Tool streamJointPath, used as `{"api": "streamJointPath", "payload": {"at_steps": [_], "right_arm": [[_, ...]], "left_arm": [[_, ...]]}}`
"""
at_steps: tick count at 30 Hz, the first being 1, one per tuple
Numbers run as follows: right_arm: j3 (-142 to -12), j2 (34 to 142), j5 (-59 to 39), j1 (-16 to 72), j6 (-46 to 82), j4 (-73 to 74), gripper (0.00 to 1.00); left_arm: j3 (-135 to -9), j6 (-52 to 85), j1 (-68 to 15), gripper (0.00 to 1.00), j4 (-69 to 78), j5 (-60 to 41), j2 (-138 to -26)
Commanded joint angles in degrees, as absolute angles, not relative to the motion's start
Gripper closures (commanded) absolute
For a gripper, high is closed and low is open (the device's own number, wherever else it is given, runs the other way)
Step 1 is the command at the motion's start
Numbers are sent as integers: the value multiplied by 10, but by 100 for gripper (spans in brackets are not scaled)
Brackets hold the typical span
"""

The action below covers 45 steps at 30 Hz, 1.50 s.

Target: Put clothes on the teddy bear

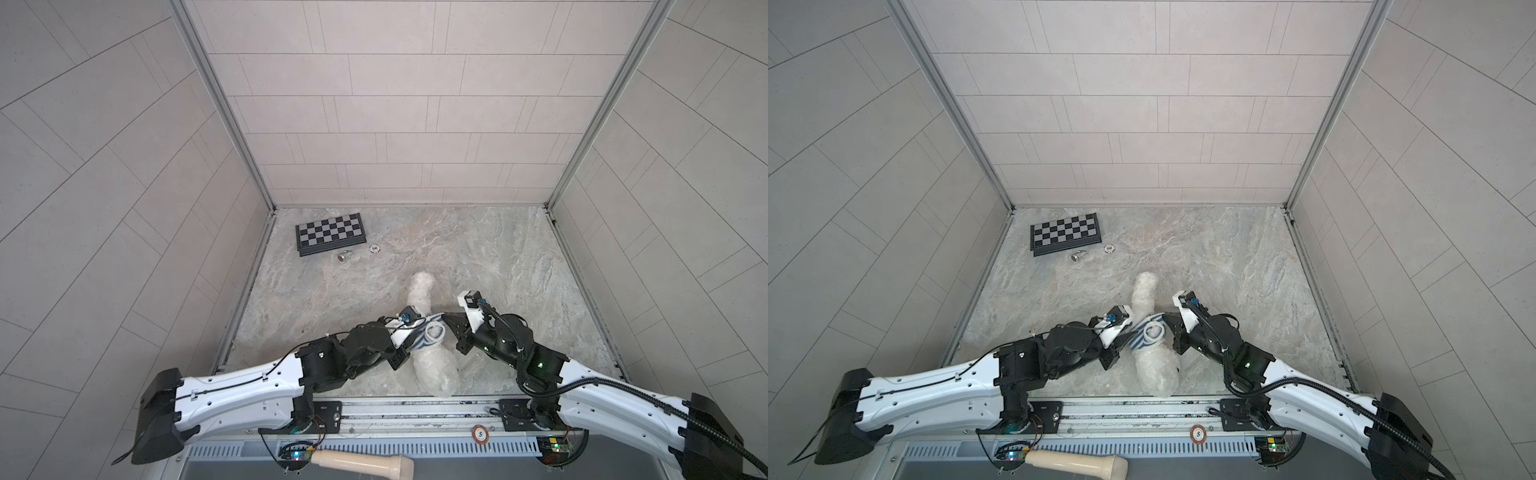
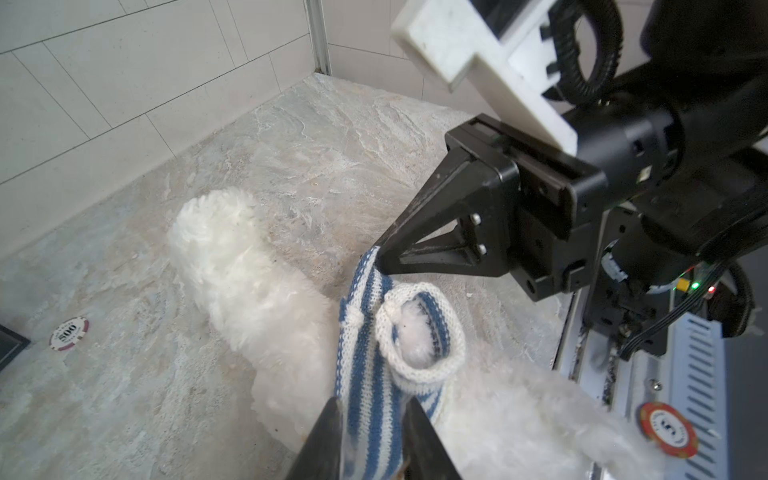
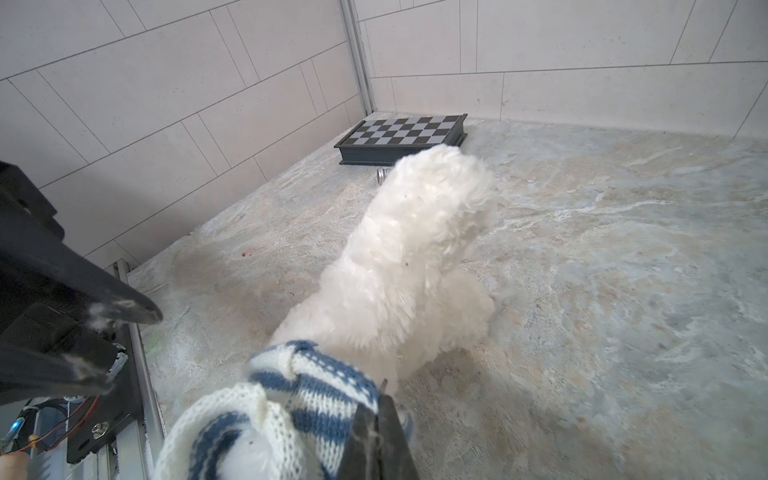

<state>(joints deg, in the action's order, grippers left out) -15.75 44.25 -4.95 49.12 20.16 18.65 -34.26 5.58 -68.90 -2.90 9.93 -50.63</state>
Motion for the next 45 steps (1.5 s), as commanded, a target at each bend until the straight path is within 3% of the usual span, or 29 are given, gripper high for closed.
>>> {"api": "streamJointPath", "payload": {"at_steps": [1,3,8,14,24,30,39,45], "right_arm": [[-160,443,-61,493,202,213,100],[-161,443,-65,498,205,223,100],[-168,438,-58,524,204,227,100],[-176,450,-47,545,202,227,100],[-180,458,-40,550,197,226,100],[-180,470,-40,554,201,234,100],[-178,470,-34,562,201,233,100],[-177,474,-33,563,200,234,100]], "left_arm": [[-344,125,-679,69,-11,81,-498],[-348,142,-679,71,-6,67,-501],[-373,151,-680,88,-26,30,-531],[-434,149,-681,97,-100,0,-602],[-429,164,-683,99,-146,17,-604],[-438,154,-682,86,-155,18,-626],[-472,144,-664,77,-179,33,-675],[-489,131,-664,61,-186,52,-688]]}}
